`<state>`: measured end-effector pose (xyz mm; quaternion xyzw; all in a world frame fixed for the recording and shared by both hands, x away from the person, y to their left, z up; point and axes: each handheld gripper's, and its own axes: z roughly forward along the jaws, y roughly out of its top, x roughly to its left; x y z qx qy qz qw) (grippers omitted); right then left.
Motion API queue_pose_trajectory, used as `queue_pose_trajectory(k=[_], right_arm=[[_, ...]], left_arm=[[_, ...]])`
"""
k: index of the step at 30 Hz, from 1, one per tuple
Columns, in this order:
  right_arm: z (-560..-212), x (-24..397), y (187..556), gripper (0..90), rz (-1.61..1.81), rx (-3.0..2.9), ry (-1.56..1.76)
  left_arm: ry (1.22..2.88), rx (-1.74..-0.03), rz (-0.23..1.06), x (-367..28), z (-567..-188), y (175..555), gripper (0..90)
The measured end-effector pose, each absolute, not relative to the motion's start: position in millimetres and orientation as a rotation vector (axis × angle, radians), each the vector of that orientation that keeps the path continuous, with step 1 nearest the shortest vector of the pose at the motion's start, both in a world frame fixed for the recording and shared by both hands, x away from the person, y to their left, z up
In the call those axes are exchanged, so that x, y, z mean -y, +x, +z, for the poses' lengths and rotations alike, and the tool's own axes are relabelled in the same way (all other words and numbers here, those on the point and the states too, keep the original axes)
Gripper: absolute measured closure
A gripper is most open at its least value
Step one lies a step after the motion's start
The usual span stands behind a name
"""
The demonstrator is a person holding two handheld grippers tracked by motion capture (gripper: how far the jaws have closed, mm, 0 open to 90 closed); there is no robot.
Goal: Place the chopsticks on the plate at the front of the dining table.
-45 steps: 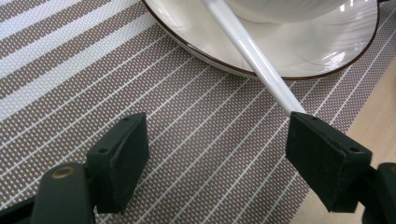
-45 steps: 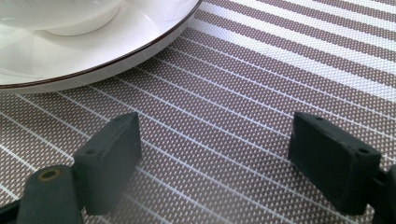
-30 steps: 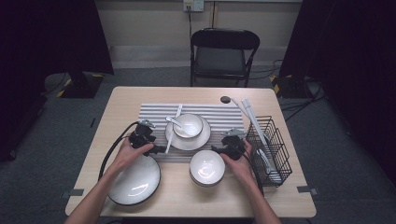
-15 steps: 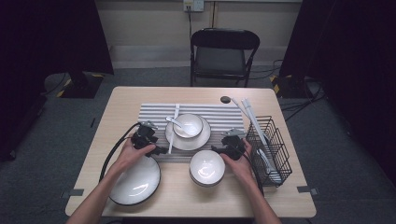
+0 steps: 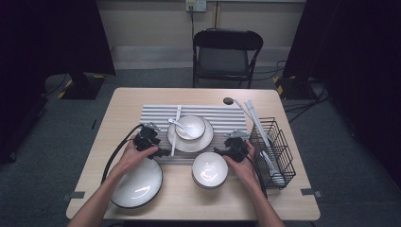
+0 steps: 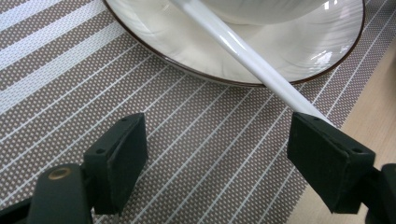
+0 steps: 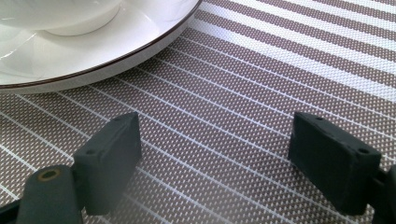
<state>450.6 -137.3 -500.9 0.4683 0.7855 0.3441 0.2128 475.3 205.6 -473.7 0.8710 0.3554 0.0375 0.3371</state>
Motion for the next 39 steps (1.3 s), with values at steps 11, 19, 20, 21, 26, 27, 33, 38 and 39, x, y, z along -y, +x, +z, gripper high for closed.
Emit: queue_pose_trajectory(k=[11,19,20,21,26,27,33,38,39], right_arm=[[-500.9,137.1,450.5,16.2,0.956,-2.179,1.302],[-500.9,137.3,450.6,16.2,0.955,-2.180,1.298],[-500.9,137.3,450.6,16.2,0.955,-2.180,1.298],[-500.9,137.3,450.6,16.2,0.955,-2.180,1.298],[-500.9,137.3,450.6,16.2,0.955,-2.181,1.298],[-500.9,137.3,450.6,16.2,0.955,-2.180,1.297],[-500.9,137.3,450.6,16.2,0.955,-2.180,1.298],[-500.9,137.3,450.5,16.2,0.955,-2.180,1.299],[-501.0,137.3,450.6,16.2,0.955,-2.179,1.298]], left_arm=[[2.264,-0.914,0.077,-207.1,-472.3,475.0,19.8],[2.249,-0.863,0.060,-209.5,-464.7,465.4,17.8],[2.246,-0.853,0.059,-209.6,-465.9,462.3,17.8],[2.248,-0.852,0.060,-209.9,-466.8,461.0,17.8],[2.259,-0.853,0.051,-211.8,-469.2,459.8,17.8],[2.257,-0.845,0.044,-211.7,-468.3,458.8,17.8],[2.287,-0.807,0.039,-202.5,-470.0,455.4,17.2],[2.296,-0.801,0.053,-198.3,-472.0,456.3,17.3],[2.294,-0.807,0.057,-197.6,-472.6,456.4,17.4]])
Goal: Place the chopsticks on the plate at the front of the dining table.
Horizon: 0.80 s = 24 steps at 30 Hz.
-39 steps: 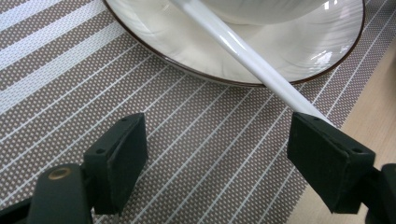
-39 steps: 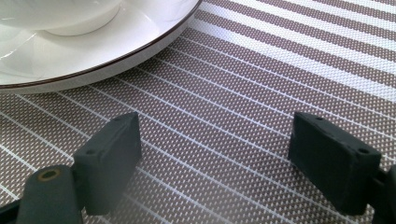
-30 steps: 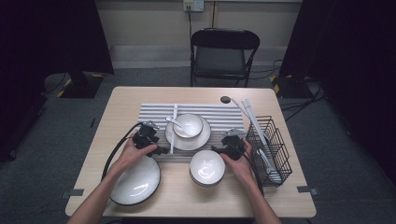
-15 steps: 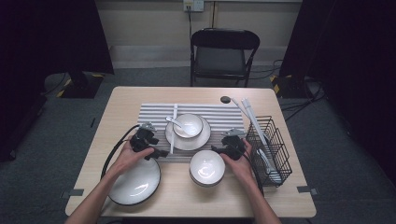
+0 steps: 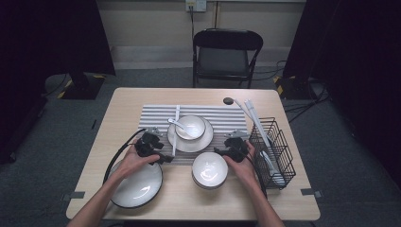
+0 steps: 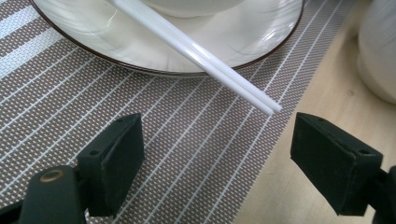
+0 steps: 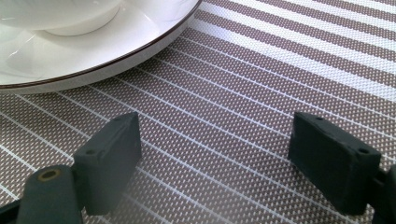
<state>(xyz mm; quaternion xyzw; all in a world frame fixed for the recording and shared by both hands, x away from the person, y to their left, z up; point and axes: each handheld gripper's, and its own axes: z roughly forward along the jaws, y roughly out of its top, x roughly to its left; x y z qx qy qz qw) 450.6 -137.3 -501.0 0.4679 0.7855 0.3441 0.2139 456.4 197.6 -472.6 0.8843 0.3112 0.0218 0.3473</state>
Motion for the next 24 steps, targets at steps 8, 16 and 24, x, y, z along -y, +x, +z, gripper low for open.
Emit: queue_pose_trajectory(k=[8,16,24], right_arm=[[-500.9,137.3,450.6,16.2,0.955,-2.180,1.300],[-500.9,137.3,450.6,16.2,0.955,-2.179,1.299],[-500.9,137.3,450.6,16.2,0.955,-2.180,1.299]], left_arm=[[2.298,-0.821,0.057,-195.3,-475.0,458.6,18.7],[2.293,-0.847,0.061,-196.5,-476.0,460.6,19.1],[2.289,-0.837,0.059,-197.0,-474.3,459.5,19.2]])
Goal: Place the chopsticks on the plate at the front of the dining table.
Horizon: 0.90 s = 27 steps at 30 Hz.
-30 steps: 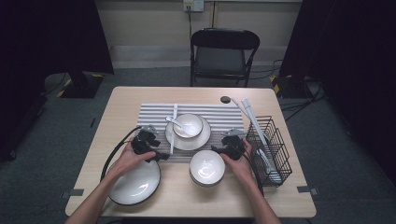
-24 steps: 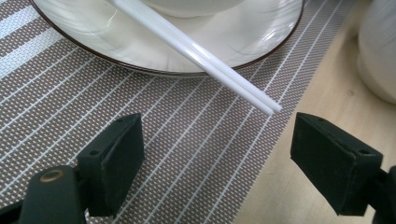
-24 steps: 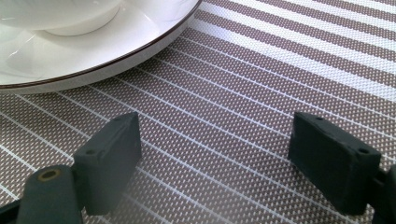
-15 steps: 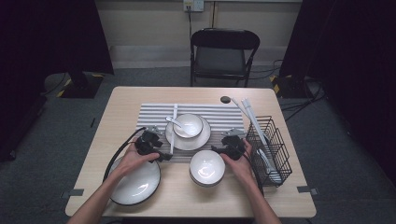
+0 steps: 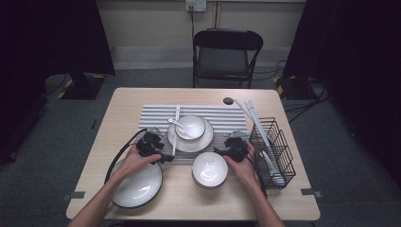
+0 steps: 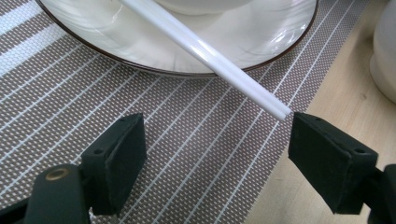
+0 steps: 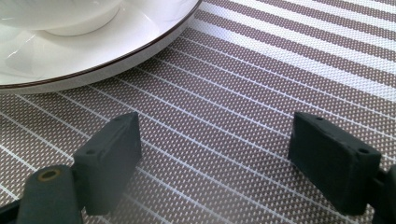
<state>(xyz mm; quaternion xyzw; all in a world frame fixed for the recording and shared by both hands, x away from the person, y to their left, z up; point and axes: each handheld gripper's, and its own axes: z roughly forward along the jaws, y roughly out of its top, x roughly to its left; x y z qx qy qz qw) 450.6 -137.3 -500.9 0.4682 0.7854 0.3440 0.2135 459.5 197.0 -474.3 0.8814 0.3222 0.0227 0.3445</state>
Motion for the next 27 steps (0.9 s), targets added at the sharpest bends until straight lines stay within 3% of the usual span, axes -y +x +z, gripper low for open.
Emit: queue_pose_trajectory(k=[27], right_arm=[[-500.9,137.1,450.6,16.2,0.957,-2.178,1.306]], left_arm=[[2.178,-0.781,0.115,-210.9,-454.0,451.2,17.3]])
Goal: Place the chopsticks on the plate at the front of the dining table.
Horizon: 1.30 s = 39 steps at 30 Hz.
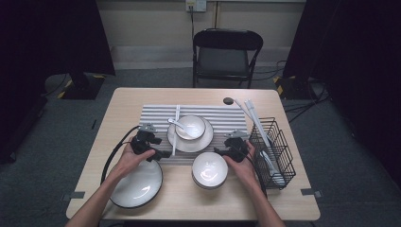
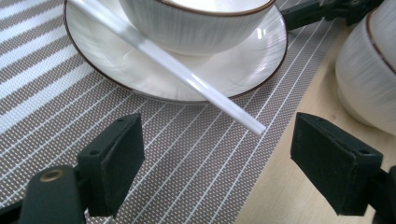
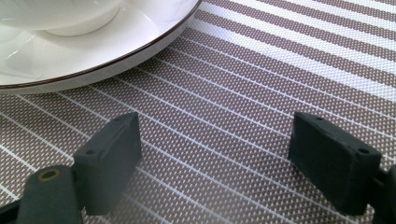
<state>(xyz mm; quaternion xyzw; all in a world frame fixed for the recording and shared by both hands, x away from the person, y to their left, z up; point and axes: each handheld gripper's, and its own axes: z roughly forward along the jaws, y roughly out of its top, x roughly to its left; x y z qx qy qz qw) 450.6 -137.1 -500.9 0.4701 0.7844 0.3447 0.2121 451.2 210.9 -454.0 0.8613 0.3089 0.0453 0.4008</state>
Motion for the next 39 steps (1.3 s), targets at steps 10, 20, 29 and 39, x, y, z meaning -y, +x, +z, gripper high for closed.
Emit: queue_pose_trajectory(k=[10,20,29,39], right_arm=[[-500.9,137.3,450.6,16.2,0.955,-2.180,1.301],[-501.0,137.3,450.6,16.2,0.955,-2.180,1.299],[-501.0,137.3,450.6,16.1,0.954,-2.179,1.299],[-501.0,137.3,450.6,16.1,0.954,-2.179,1.299]], left_arm=[[2.121,-0.741,0.164,-222.2,-439.1,441.5,17.0],[2.097,-0.774,0.236,-245.7,-434.9,427.2,17.5],[2.044,-0.779,0.260,-272.8,-434.9,416.4,16.7],[1.965,-0.820,0.296,-301.4,-433.5,407.5,16.8]])
